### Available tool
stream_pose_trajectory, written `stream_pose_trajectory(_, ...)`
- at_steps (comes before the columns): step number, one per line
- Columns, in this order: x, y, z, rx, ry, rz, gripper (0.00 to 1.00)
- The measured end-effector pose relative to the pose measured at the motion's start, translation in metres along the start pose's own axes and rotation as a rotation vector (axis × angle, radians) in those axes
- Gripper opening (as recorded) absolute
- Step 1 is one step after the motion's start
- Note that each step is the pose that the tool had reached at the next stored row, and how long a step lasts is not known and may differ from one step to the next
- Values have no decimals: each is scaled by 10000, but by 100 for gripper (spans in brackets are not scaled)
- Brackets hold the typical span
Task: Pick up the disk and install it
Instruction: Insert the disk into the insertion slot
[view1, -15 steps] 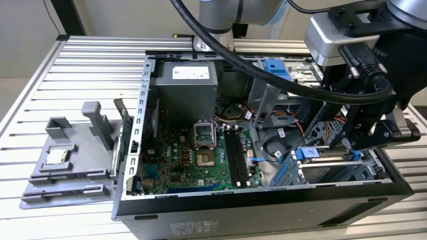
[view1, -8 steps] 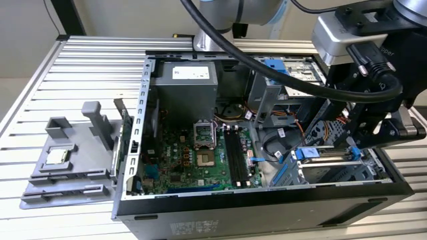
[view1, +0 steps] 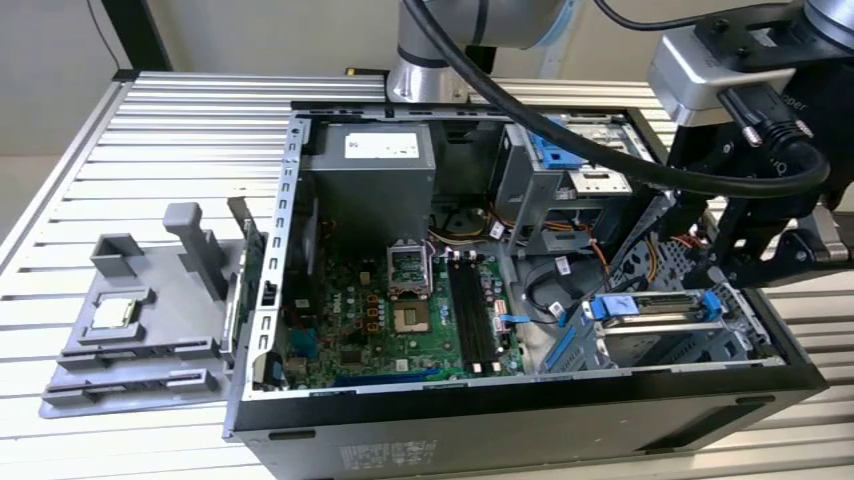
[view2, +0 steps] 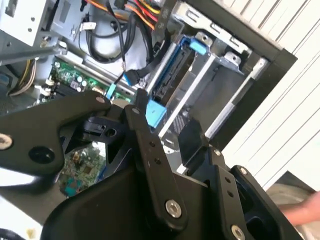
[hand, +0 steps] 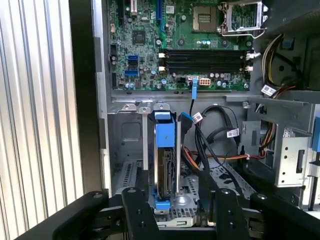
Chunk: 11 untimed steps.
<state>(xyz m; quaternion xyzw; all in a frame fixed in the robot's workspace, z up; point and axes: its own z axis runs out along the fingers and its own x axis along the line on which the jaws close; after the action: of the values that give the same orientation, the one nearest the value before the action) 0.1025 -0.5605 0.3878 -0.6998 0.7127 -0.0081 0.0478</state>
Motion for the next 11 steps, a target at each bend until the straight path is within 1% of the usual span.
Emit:
stream_pose_trajectory(2, -6, -2, 2, -3, 53, -1, 100)
stream_pose_trajectory(3, -6, -2, 2, -3, 55, -1, 100)
stream_pose_trajectory(4, -12, -3, 2, -5, 103, -5, 100)
stream_pose_trajectory(5, -15, -10, 3, -57, 245, -16, 100)
stream_pose_trajectory(7, -15, -24, 5, -241, 550, -29, 100)
stream_pose_trajectory(8, -16, -35, 5, -336, 693, -36, 100)
stream_pose_trajectory(9, -19, -49, 7, -415, 771, -39, 100)
stream_pose_trajectory(10, -21, -72, 9, -507, 790, -39, 100)
stream_pose_trajectory(11, -22, -105, 13, -591, 793, -37, 100)
